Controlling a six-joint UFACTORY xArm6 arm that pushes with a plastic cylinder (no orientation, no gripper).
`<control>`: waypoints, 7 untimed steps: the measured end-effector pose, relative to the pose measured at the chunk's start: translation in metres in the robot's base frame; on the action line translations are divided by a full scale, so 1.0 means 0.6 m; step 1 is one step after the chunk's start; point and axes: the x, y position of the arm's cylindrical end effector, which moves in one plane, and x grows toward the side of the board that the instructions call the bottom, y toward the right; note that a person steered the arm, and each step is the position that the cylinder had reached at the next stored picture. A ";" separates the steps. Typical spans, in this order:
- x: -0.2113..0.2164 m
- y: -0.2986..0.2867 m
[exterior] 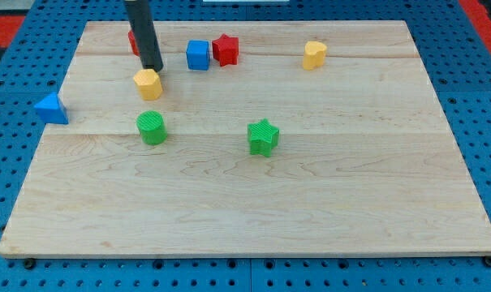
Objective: Move the green circle towards the bottom left of the board
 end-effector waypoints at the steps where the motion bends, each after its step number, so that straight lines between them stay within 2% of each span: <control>1: 0.038 0.047; 3: 0.160 0.174; 4: 0.160 0.280; 5: 0.175 0.338; 6: 0.201 0.311; 7: 0.176 0.307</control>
